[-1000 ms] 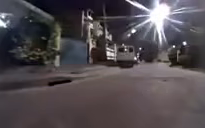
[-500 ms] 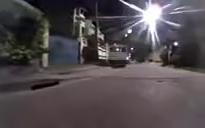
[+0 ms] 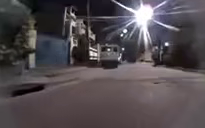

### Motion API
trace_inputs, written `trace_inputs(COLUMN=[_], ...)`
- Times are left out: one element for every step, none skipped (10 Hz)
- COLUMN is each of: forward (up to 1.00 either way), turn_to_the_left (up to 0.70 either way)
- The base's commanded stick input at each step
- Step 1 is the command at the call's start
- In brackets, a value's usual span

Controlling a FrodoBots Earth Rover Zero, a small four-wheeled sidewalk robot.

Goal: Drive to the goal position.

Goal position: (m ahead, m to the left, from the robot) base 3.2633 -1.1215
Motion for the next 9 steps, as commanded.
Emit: trace_inputs(forward=[0.70,0.70,0.70,0.70,0.70,0.70,0.70,0.70,0.70], turn_to_the_left=[-0.35,-0.35,-0.35,-0.35,-0.35,-0.35,-0.35,-0.35,-0.35])
